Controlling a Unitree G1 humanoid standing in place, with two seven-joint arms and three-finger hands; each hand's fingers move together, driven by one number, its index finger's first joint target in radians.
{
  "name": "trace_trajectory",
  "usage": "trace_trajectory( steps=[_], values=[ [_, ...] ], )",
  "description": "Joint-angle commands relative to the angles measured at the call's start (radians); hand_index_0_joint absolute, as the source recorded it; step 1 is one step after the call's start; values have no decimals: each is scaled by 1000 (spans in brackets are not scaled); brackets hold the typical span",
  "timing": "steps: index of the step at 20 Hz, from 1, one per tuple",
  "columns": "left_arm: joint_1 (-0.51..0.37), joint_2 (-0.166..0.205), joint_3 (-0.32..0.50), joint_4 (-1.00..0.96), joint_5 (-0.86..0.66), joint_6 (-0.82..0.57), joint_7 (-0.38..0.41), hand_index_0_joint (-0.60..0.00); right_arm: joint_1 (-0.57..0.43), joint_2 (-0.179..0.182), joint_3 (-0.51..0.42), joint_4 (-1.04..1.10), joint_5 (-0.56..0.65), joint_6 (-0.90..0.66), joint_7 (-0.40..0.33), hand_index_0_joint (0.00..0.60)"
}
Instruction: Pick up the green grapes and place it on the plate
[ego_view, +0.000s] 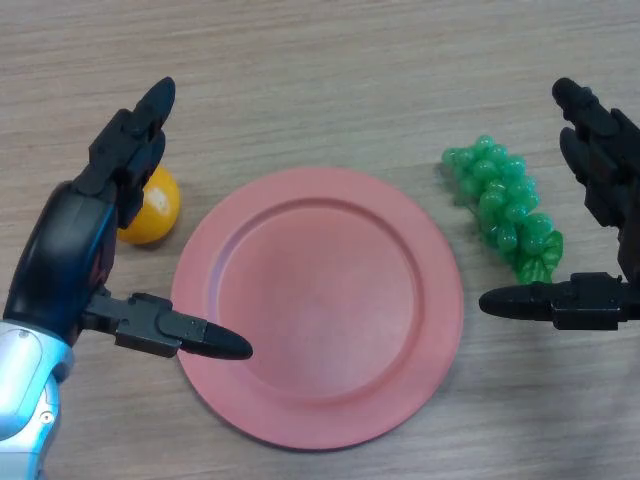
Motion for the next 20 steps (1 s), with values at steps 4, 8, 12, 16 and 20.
trace_trajectory(
  steps=[4,8,12,16,20],
  values=[
    [-13,28,81,-3,-12,-198,31,0,-34,-19,-46,-20,-3,-189,-37,0],
    [-3,19,76,10,-28,-223,57,0,-34,-15,-21,24,-40,-227,-32,0],
    [8,15,69,-23,-33,-182,37,0,-90,-26,-23,136,-76,-294,-61,0],
    [22,5,50,-43,-3,-160,42,0,-173,-42,-11,279,-154,-337,-112,0],
    [32,-1,38,-42,25,-175,44,0,-283,-61,-5,504,-203,-427,-157,0]
  ],
)
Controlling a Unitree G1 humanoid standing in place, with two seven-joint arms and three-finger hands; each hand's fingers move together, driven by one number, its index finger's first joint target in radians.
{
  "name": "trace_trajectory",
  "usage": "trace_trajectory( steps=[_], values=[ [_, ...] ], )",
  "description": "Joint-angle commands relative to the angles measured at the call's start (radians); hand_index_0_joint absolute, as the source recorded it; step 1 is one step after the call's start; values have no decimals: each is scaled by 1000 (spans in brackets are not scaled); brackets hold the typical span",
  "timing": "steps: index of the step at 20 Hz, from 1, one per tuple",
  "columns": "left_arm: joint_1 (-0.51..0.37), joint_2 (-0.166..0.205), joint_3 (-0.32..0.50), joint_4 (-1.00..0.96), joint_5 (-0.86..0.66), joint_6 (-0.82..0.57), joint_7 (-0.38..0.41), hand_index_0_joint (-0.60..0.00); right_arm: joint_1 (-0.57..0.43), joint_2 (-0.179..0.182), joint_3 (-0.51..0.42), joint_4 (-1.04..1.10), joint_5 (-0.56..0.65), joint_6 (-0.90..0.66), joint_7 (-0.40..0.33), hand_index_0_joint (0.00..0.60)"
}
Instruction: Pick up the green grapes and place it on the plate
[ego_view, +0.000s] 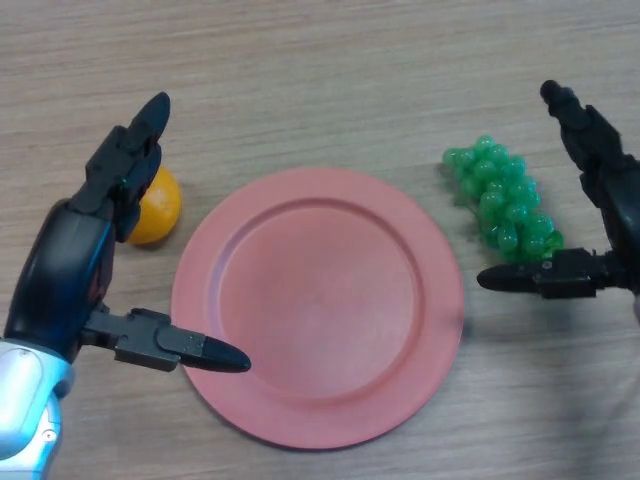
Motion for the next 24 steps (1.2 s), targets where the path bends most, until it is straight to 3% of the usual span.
trace_trajectory(
  steps=[1,8,9,10,11,12,13,14,18,21,24],
  values=[
    [-13,16,50,-67,-7,-98,35,0,-81,-45,-36,33,-4,-186,-80,0],
    [-8,15,64,-81,-41,-70,49,0,-217,-67,-16,401,-43,-423,-142,0],
    [-7,15,65,-80,-42,-72,49,0,-219,-67,-16,407,-44,-427,-143,50],
    [-7,15,66,-78,-42,-75,50,0,-223,-70,-14,423,-54,-438,-145,200],
    [-7,16,68,-77,-43,-76,51,0,-228,-74,-11,442,-75,-452,-153,300],
    [-6,17,72,-72,-40,-83,53,0,-239,-88,-4,492,-147,-483,-184,450],
    [-5,20,75,-64,-34,-96,54,0,-246,-98,0,533,-207,-504,-201,551],
    [-4,23,77,-56,-22,-104,53,0,-255,-115,13,584,-300,-534,-238,600],
    [-2,23,71,-42,5,-119,46,0,-257,-131,20,625,-387,-552,-226,600],
    [5,13,68,-29,7,-147,60,0,-249,-131,6,588,-376,-551,-208,600],
    [5,12,66,-37,4,-147,72,0,-217,-118,-19,432,-311,-472,-131,600]
  ],
)
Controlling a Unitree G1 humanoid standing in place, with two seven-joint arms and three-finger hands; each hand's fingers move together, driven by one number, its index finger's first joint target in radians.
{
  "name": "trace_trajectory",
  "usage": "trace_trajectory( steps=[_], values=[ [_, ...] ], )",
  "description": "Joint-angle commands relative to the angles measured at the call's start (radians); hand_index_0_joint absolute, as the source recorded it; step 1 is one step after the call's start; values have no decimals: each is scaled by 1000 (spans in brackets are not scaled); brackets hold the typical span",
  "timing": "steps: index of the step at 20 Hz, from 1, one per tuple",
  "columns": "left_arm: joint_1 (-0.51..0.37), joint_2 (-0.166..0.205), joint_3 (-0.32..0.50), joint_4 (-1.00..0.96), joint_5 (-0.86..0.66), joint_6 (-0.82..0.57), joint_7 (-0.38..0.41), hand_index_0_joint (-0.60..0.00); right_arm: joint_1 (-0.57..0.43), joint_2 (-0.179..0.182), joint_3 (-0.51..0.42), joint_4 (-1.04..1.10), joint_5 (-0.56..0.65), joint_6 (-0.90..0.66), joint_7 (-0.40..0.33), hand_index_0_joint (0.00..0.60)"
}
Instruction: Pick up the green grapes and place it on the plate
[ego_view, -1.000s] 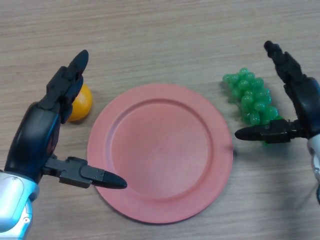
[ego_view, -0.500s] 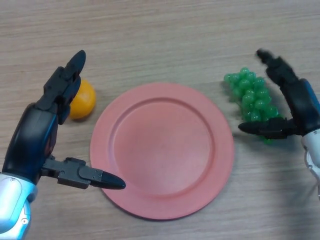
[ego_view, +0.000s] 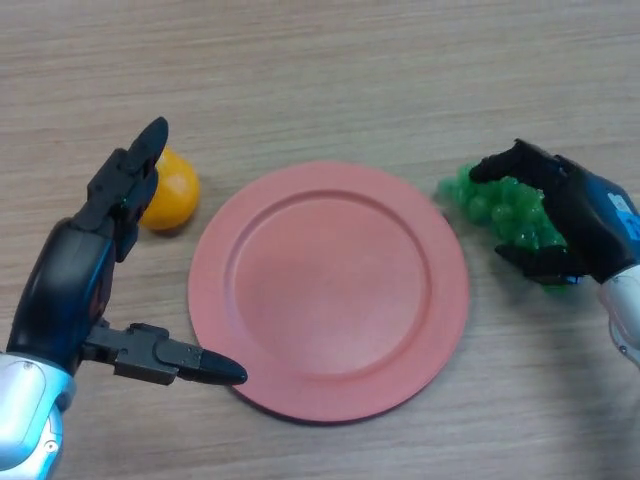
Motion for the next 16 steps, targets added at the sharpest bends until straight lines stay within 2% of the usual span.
trace_trajectory(
  steps=[1,2,4,5,6,7,8,9,10,11,12,14,15,16],
  values=[
    [-21,20,57,-65,3,-145,51,0,-17,-14,-77,-188,157,28,51,600],
    [-22,21,59,-72,0,-135,50,0,25,23,-86,-353,303,161,144,600],
    [-21,21,59,-75,-2,-126,50,0,64,60,-69,-563,452,353,180,600],
    [-22,21,59,-76,-2,-125,50,0,67,63,-68,-578,463,368,182,550],
    [-23,22,60,-78,-4,-121,50,0,77,72,-60,-621,491,403,183,401],
    [-24,22,62,-81,-8,-116,49,0,87,81,-50,-663,513,435,182,301],
    [-26,24,69,-89,-22,-101,45,0,115,107,-19,-762,557,502,174,151],
    [-29,27,79,-97,-37,-88,42,0,146,134,25,-853,574,560,167,50],
    [-31,29,86,-101,-47,-84,40,0,167,151,62,-907,570,589,163,102],
    [-31,29,87,-99,-48,-87,41,0,170,153,74,-906,561,581,160,202],
    [-33,28,89,-93,-52,-99,48,0,175,157,106,-901,540,570,147,352],
    [-33,27,88,-82,-55,-123,65,0,191,163,193,-915,551,616,92,548],
    [-30,25,86,-79,-60,-131,72,0,205,165,237,-946,594,673,66,600],
    [-27,26,88,-88,-69,-111,68,0,212,165,241,-972,589,704,90,600]
  ],
)
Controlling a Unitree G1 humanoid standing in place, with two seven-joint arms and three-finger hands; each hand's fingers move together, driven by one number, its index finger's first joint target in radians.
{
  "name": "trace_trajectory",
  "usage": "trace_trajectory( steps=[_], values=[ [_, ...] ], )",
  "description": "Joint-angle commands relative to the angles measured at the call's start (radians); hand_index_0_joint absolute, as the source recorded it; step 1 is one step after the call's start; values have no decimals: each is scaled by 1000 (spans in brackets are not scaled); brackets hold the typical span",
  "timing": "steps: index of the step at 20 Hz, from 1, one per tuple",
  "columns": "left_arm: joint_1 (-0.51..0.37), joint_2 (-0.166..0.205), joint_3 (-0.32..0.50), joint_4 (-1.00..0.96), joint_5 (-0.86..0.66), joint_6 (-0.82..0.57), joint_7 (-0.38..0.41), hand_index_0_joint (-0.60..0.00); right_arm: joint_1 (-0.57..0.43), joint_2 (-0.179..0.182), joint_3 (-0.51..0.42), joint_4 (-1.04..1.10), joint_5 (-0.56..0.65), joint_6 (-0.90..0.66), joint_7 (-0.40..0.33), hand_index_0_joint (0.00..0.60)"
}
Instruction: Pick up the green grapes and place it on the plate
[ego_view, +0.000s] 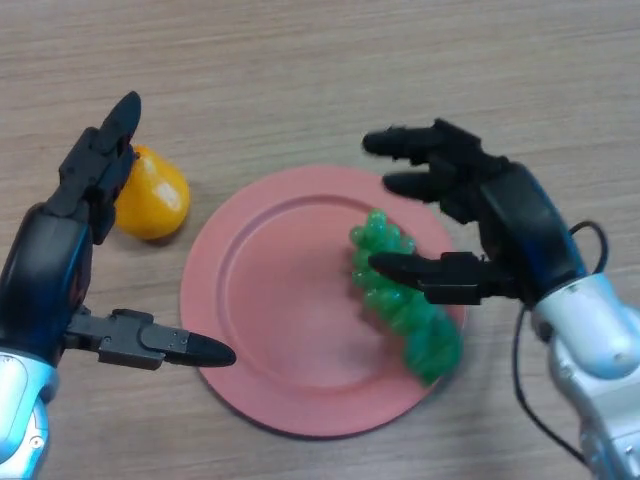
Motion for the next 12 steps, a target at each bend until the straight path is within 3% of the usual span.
trace_trajectory(
  steps=[1,3,4,5,6,9,12],
  values=[
    [-16,26,55,-55,-62,-112,40,0,-25,0,-28,-86,4,-73,31,600],
    [-14,25,57,-54,-64,-114,39,0,-21,0,-39,-99,-3,-72,44,400],
    [-13,25,56,-51,-64,-118,39,0,-18,0,-58,-116,2,-64,52,250],
    [-14,24,55,-50,-65,-118,40,0,-16,0,-79,-134,5,-58,63,150],
    [-19,23,44,-59,-67,-101,43,0,-12,0,-148,-195,31,-24,94,5],
    [-30,20,19,-76,-52,-71,49,0,-7,-3,-216,-277,101,49,106,0],
    [-53,17,-5,-87,-45,-49,66,0,16,-41,-301,-363,210,78,112,0]
  ],
)
